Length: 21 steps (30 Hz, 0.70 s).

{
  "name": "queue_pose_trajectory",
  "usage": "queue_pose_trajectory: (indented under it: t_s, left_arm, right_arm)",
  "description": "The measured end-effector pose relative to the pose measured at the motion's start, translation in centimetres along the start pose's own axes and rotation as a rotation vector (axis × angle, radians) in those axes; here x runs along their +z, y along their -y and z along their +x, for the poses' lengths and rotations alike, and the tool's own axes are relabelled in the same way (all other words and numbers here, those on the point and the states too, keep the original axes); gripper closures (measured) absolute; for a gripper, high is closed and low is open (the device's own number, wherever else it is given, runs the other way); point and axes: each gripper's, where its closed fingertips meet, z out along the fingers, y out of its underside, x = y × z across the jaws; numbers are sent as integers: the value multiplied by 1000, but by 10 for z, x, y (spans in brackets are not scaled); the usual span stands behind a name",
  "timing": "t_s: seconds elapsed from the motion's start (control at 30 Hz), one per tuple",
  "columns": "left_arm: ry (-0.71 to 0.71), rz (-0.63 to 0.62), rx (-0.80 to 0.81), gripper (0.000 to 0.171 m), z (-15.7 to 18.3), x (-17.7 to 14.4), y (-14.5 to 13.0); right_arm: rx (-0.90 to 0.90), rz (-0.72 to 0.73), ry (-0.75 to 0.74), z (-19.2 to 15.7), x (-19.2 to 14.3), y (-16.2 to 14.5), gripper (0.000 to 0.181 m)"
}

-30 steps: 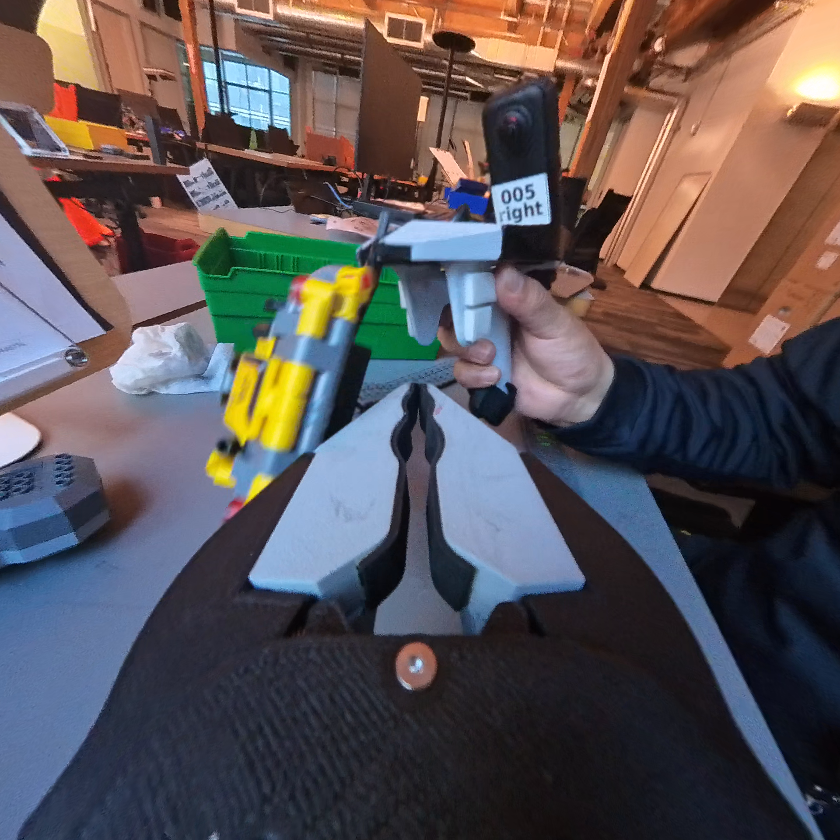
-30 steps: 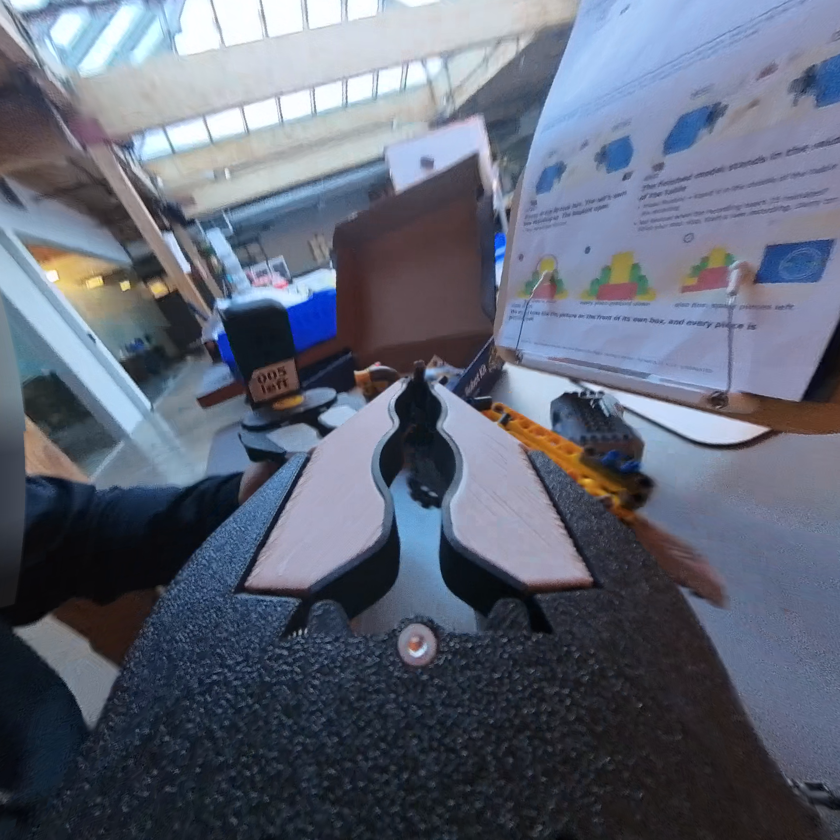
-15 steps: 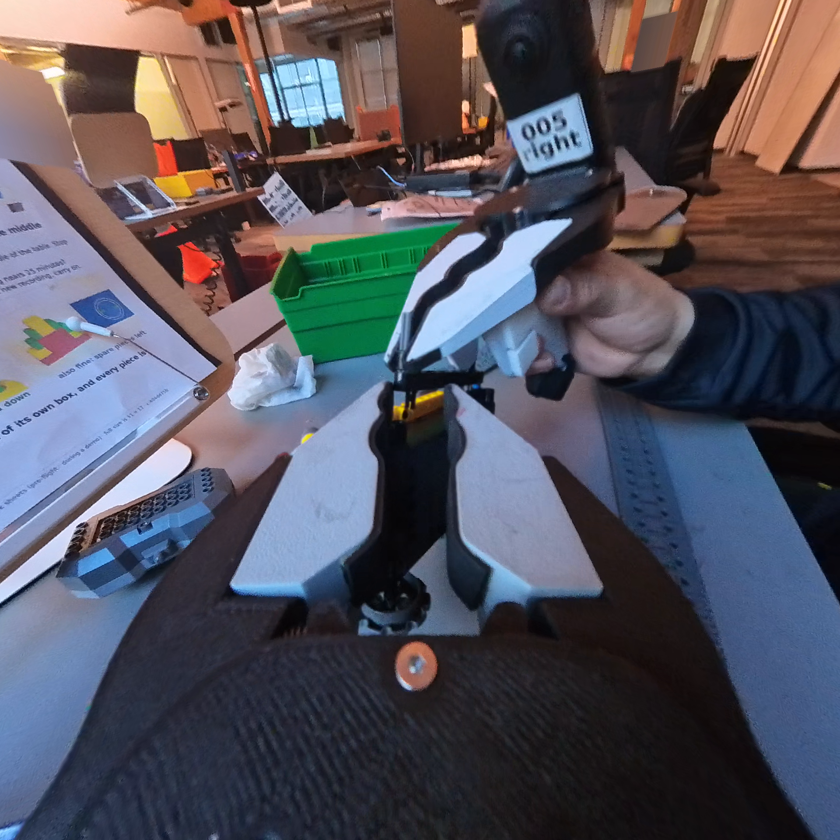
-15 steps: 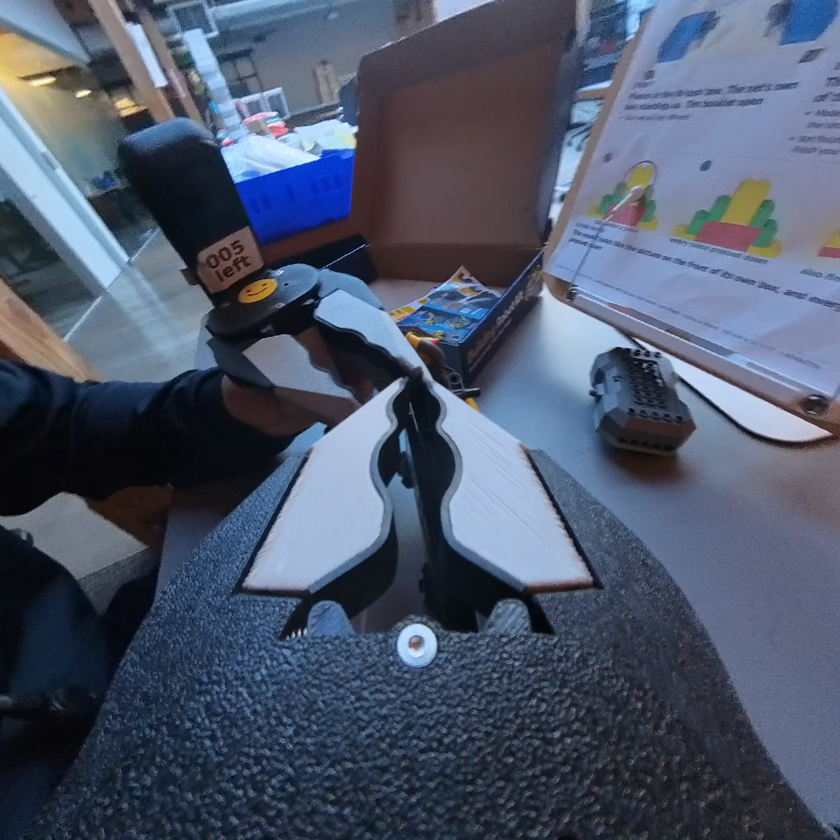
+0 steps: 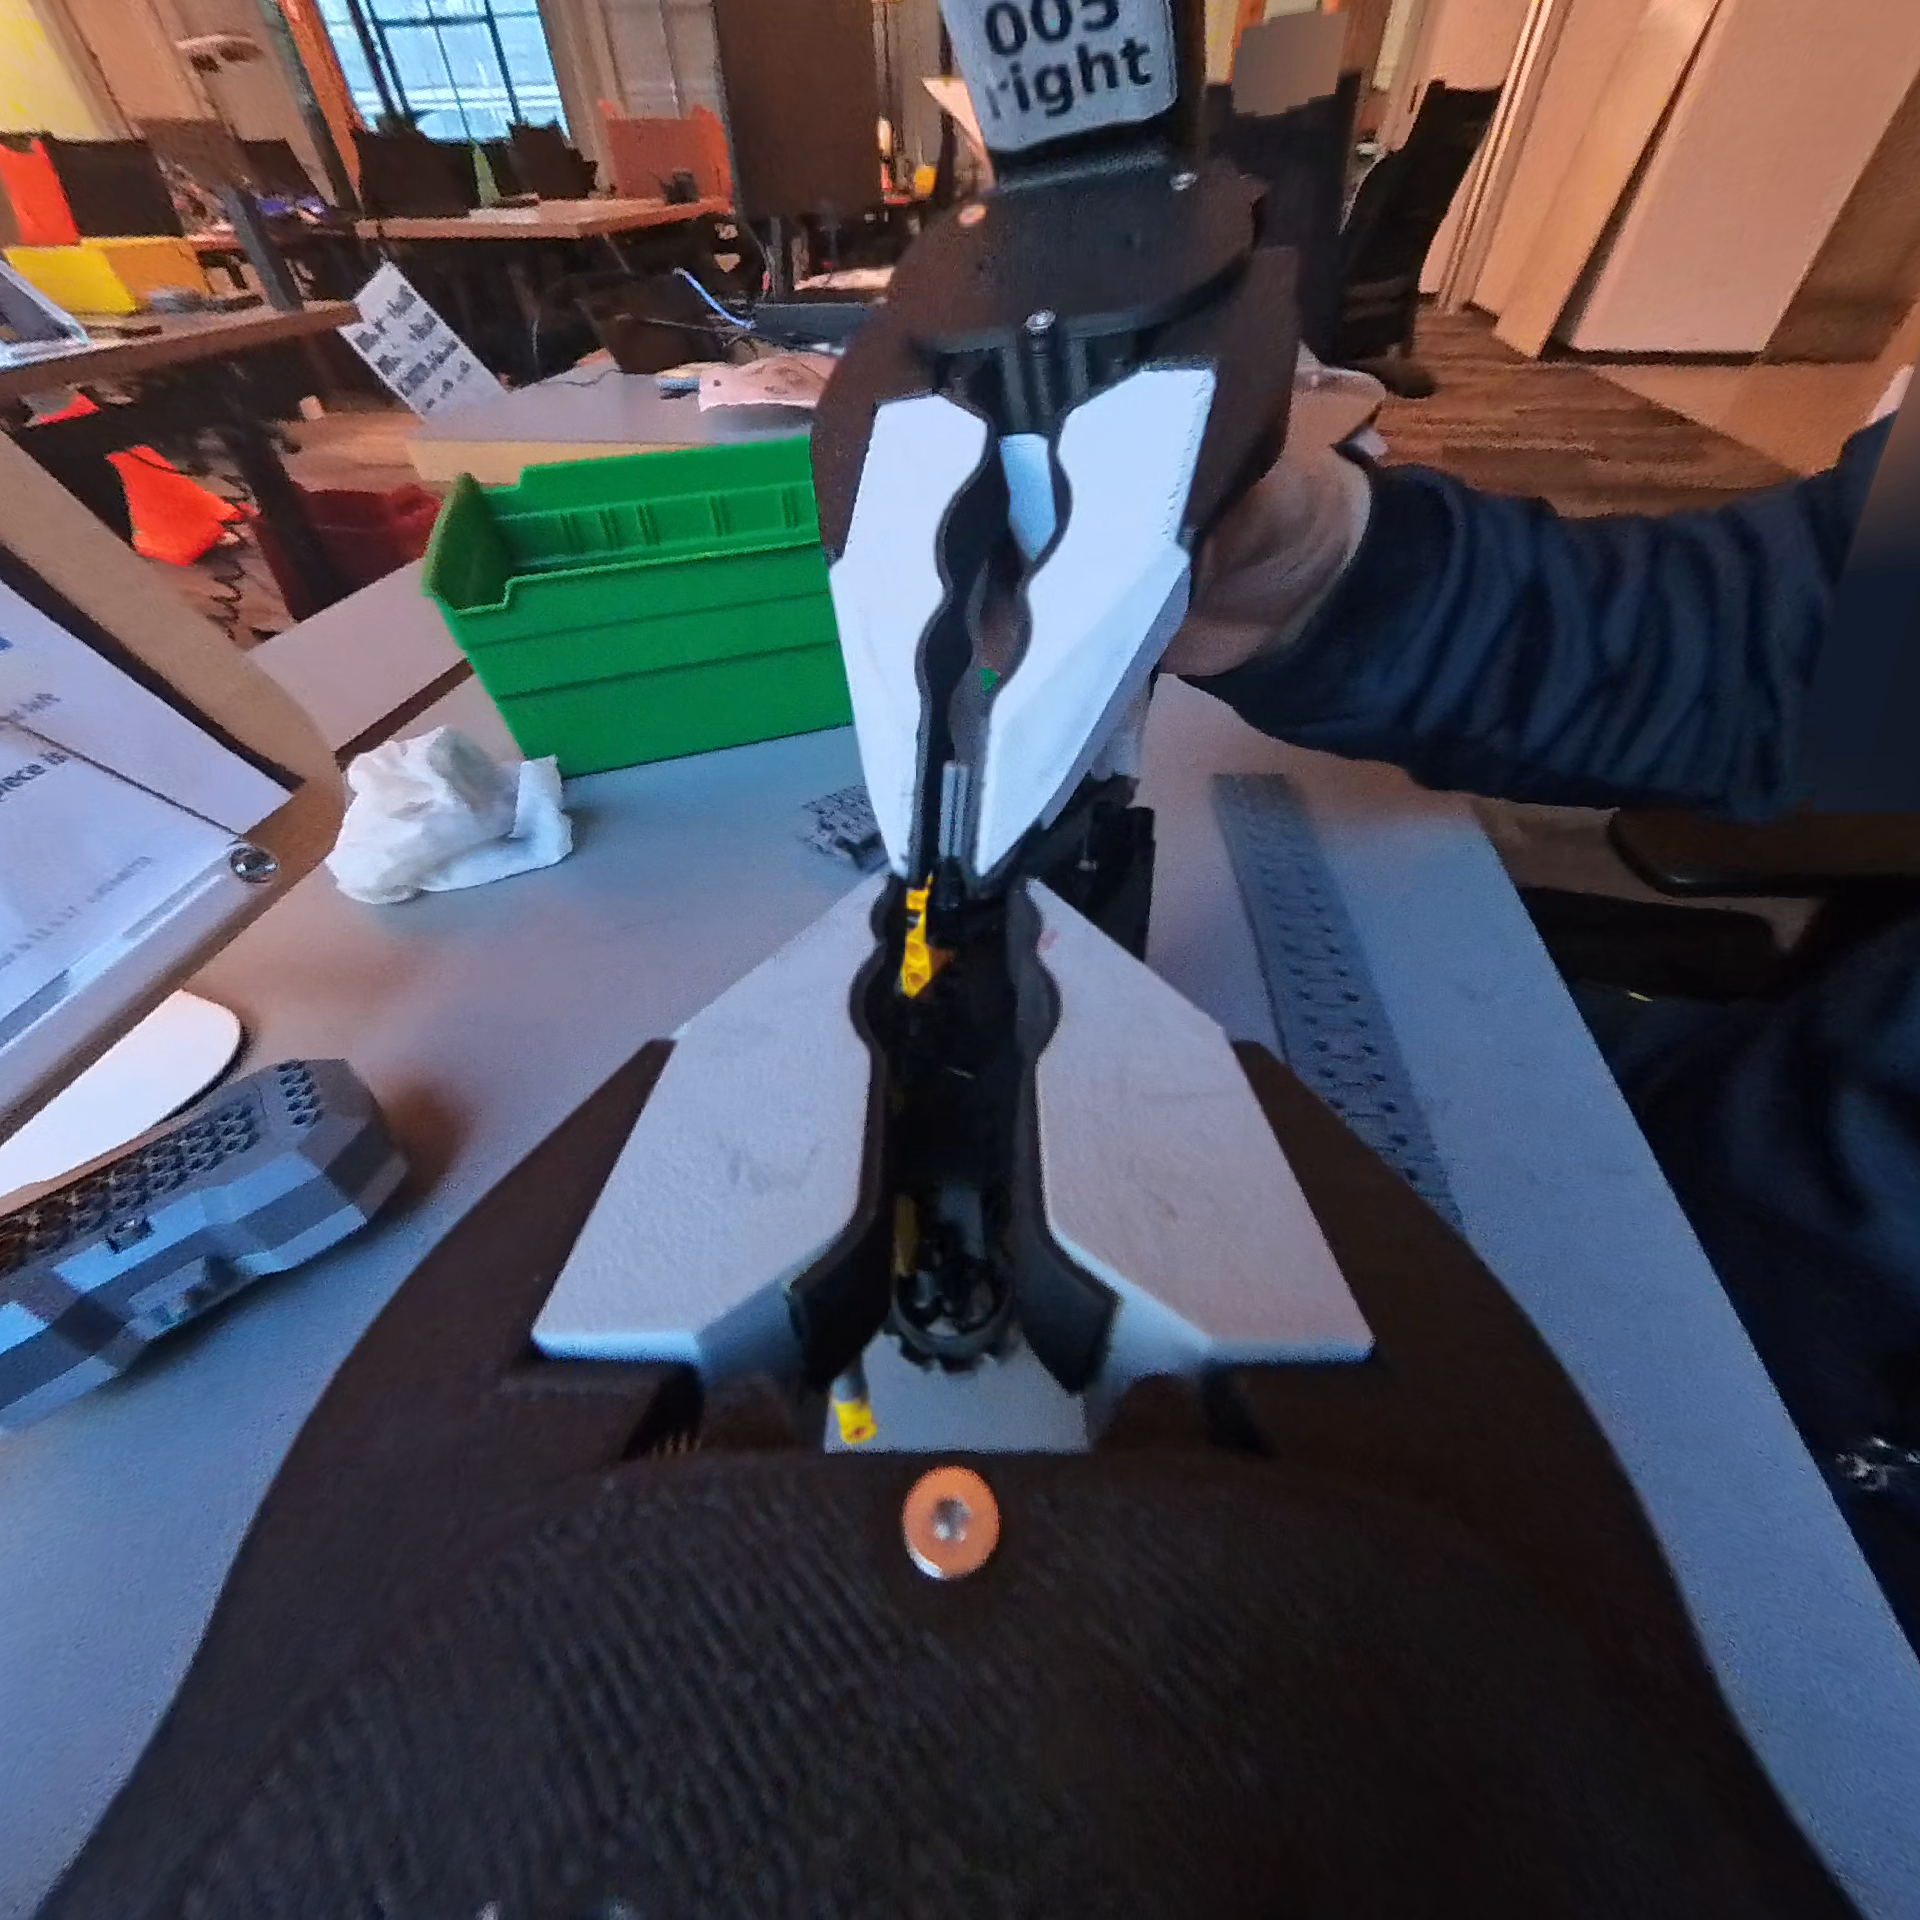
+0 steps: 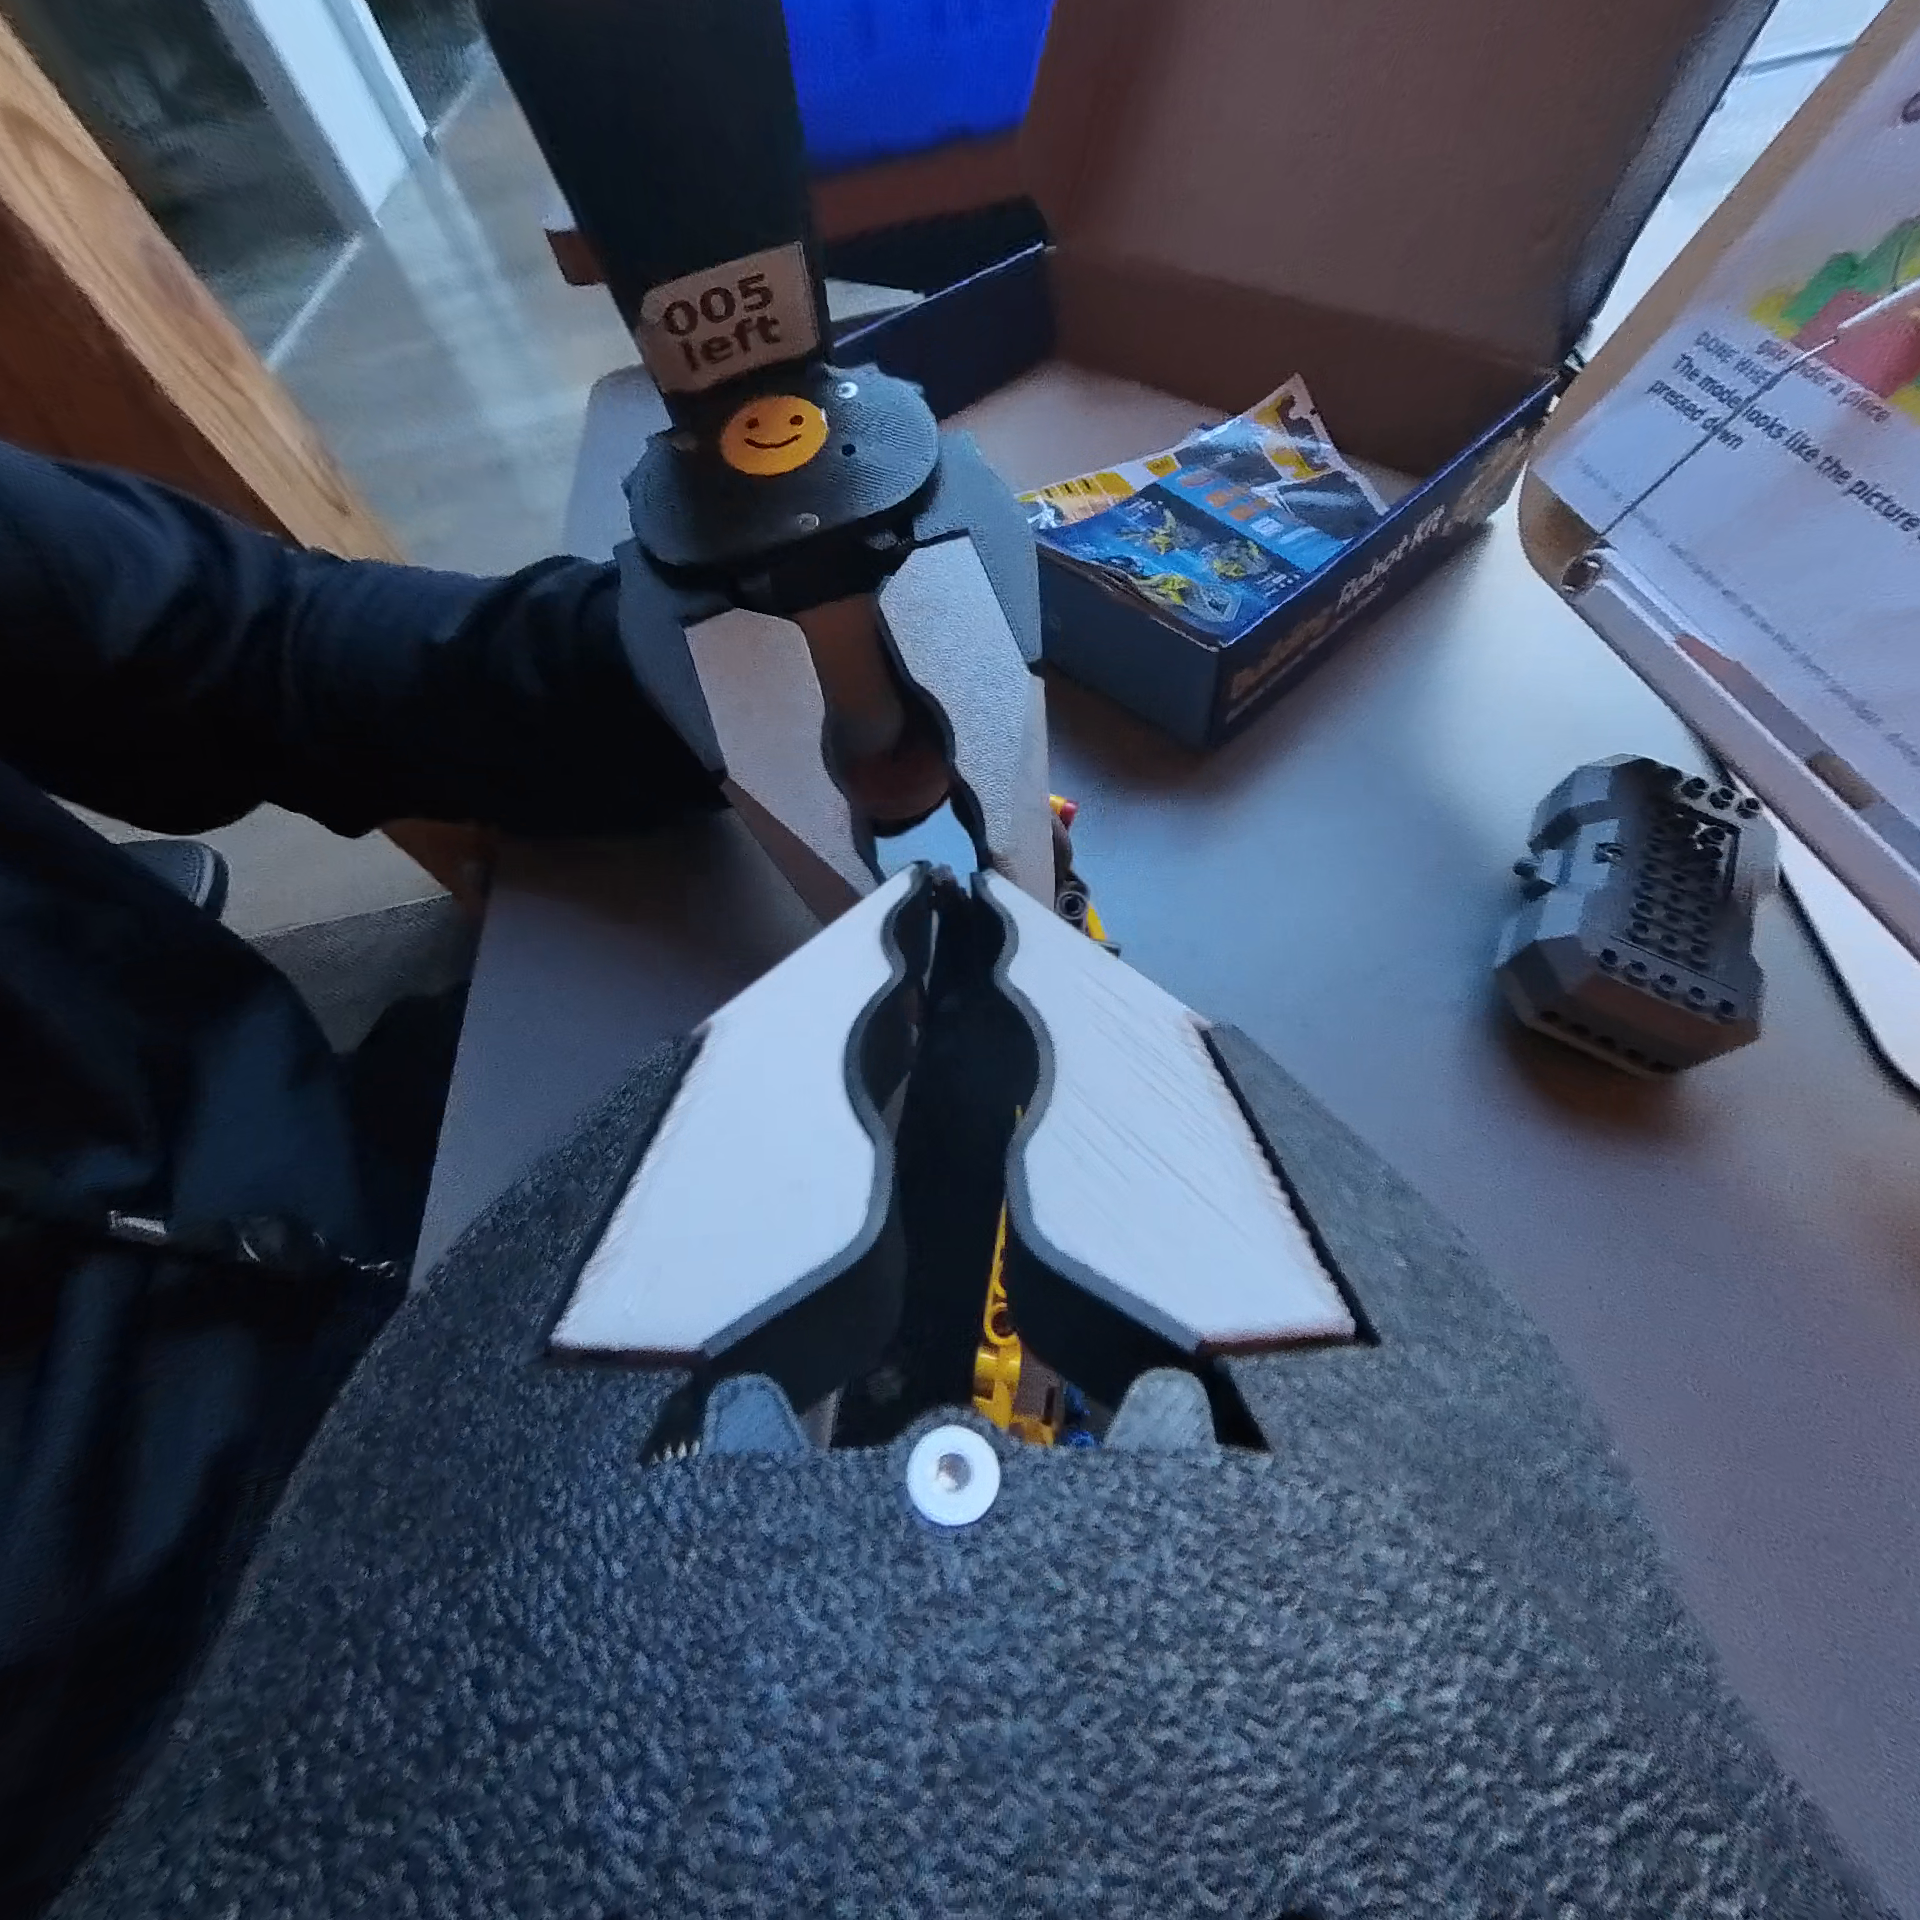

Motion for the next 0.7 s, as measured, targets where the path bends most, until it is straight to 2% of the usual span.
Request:
queue_pose_trajectory:
  t_s: [0.17,0.23,0.27,0.33,0.4,0.5,0.7]
  left_arm:
    - [-39,12,-37,160,2,1,-2]
    - [-34,-17,-80,160,-3,1,-10]
    - [-49,-9,-95,161,-3,1,-10]
    - [-64,4,-98,161,-3,0,-10]
    - [-66,-1,-94,161,-3,-1,-11]
    - [-67,-11,-87,161,-5,-4,-11]
    - [-82,-12,-92,161,-5,-5,-12]
  right_arm:
    - [-34,11,-68,3,-4,-1,177]
    - [-38,97,-118,8,-17,8,168]
    - [-41,139,-117,8,-25,13,169]
    - [-26,151,-143,12,-37,14,167]
    - [-20,159,-161,13,-50,11,157]
    - [-16,143,-133,2,-66,-8,153]
    - [39,34,-202,-1,-71,-62,152]
